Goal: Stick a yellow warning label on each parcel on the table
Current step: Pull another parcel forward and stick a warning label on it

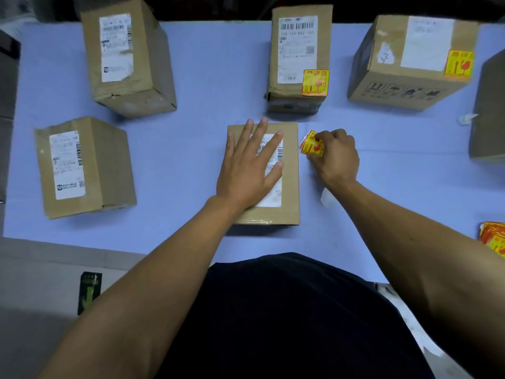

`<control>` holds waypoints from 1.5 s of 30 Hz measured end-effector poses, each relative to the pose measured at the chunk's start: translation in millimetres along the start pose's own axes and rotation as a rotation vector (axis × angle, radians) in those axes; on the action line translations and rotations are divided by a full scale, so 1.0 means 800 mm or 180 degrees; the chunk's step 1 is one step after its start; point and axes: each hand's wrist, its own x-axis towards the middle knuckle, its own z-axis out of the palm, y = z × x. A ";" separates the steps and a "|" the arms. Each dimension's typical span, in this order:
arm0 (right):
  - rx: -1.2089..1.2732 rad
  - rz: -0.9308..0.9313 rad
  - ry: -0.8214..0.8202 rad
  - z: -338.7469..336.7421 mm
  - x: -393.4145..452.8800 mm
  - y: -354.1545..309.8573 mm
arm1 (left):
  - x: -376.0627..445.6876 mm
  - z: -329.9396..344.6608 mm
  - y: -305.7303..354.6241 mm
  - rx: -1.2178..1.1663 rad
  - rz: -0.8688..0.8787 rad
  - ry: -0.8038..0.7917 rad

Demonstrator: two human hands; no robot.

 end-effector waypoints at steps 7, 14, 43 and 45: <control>0.0292 -0.0127 0.0186 -0.004 -0.005 0.018 | 0.000 -0.004 0.002 0.0007 -0.0010 -0.0085; 0.1168 -0.0686 0.0684 -0.034 -0.038 -0.008 | -0.001 -0.014 0.009 -0.0784 -0.0152 0.0230; 0.4200 0.0083 -0.1172 -0.103 -0.135 -0.081 | -0.044 -0.098 0.044 -0.4515 -0.1143 -0.0218; 0.4395 0.0182 -0.1391 -0.109 -0.136 -0.082 | -0.044 -0.103 0.040 -0.4583 -0.1081 -0.0316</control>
